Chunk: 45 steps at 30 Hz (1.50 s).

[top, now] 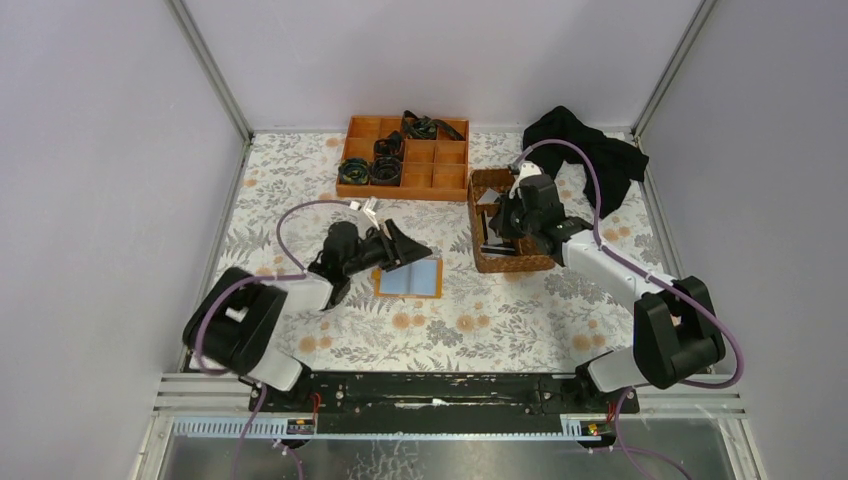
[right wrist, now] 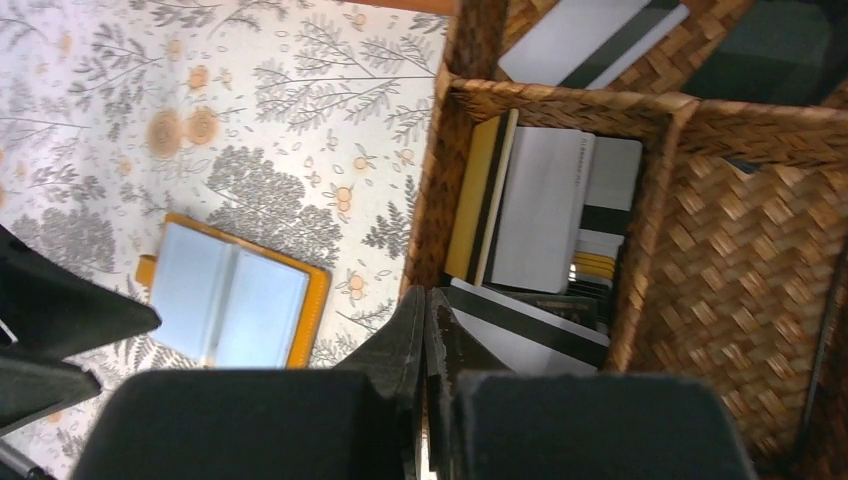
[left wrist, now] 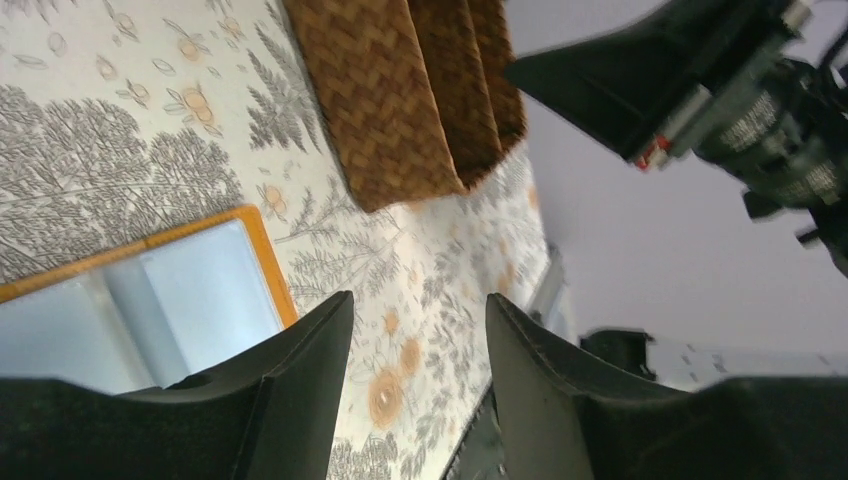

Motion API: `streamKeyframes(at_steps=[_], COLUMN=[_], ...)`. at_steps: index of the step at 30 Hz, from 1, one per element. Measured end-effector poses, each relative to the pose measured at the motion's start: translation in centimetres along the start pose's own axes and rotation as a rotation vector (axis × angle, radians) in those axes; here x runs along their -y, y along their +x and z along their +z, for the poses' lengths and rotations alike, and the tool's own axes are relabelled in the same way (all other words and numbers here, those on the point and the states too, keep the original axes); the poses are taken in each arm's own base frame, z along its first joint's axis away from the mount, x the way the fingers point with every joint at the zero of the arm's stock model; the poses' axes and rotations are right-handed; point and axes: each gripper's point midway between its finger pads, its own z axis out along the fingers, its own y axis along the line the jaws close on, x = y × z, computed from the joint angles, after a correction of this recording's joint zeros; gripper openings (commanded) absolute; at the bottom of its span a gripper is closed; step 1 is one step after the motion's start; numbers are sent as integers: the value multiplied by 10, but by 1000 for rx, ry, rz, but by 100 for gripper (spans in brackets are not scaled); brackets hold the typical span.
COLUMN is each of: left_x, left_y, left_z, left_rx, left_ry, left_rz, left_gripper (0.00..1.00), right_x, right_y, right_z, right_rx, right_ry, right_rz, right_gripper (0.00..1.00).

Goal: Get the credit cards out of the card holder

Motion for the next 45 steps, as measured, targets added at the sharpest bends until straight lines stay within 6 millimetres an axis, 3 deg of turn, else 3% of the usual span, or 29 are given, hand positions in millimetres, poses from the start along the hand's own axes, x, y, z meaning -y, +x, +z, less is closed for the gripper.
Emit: streamKeyframes(at_steps=[4, 7, 13, 16, 18, 20, 24, 26, 32, 39, 45], left_x=[3, -5, -50, -64, -72, -79, -92, -102, -128, -128, -127], left_y=[-22, -39, -43, -44, -43, -40, -29, -22, 4, 3, 1], left_z=[7, -4, -33, -46, -53, -59, -64, -67, -78, -71, -59], left_rx=[88, 172, 243, 256, 252, 238, 195, 164, 88, 83, 82], left_ry=[-185, -311, -588, -683, -731, -772, -826, -857, -921, -899, -865], left_rz=[118, 154, 163, 177, 186, 194, 189, 186, 161, 158, 156], left_gripper=[60, 62, 62, 59, 53, 43, 13, 0, 0, 0, 0], right_x=[-11, -20, -67, -79, -84, -88, -91, -93, -103, -104, -110], right_y=[3, 6, 23, 34, 45, 60, 90, 100, 125, 147, 145], right_z=[-1, -2, -5, -1, 6, 15, 29, 33, 44, 54, 61], right_rx=[11, 21, -8, -38, -72, -118, -216, -243, -305, -369, -366], right_ry=[-63, -54, -122, -163, -183, -199, -213, -216, -240, -233, -245], right_rz=[-5, -70, -216, -226, -224, -213, -163, -143, -115, -107, -90], right_gripper=[18, 42, 50, 53, 47, 30, 9, 6, 4, 4, 3])
